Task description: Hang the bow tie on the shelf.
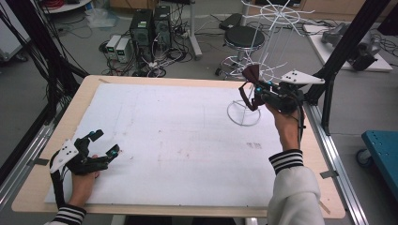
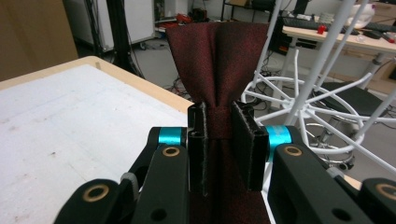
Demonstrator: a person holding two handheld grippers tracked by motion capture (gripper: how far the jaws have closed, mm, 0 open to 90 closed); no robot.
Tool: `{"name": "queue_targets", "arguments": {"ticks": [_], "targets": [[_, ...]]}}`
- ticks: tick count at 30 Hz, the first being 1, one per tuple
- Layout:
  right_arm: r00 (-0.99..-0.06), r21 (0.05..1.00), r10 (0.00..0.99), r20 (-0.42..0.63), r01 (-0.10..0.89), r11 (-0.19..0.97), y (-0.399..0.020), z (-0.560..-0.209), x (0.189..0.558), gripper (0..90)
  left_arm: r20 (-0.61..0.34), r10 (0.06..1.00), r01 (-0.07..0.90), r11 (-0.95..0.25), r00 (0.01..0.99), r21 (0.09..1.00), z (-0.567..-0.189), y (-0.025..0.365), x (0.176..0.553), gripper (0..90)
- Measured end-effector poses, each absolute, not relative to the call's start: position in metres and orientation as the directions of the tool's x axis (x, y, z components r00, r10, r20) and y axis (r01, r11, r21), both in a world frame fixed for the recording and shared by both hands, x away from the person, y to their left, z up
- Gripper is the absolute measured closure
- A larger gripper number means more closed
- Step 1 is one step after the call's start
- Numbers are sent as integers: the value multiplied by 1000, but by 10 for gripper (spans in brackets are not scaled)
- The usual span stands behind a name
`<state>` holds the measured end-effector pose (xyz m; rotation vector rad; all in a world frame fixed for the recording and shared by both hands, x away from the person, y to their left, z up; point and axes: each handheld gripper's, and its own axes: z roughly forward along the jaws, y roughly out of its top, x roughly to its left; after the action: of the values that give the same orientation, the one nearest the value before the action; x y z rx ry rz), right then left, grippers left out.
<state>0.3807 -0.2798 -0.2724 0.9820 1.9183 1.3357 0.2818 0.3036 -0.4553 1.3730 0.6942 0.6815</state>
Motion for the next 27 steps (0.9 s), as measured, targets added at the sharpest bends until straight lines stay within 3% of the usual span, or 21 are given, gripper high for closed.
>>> {"name": "queue_targets", "arguments": {"ticks": [18, 27], "targets": [[-501, 923, 859, -103, 273, 270, -281, -278, 387, 762, -39, 776, -30, 75, 629, 997, -455, 303, 282, 114], [-480, 919, 867, -136, 266, 292, -279, -278, 387, 710, -32, 776, -31, 66, 630, 997, -455, 304, 282, 114]]}}
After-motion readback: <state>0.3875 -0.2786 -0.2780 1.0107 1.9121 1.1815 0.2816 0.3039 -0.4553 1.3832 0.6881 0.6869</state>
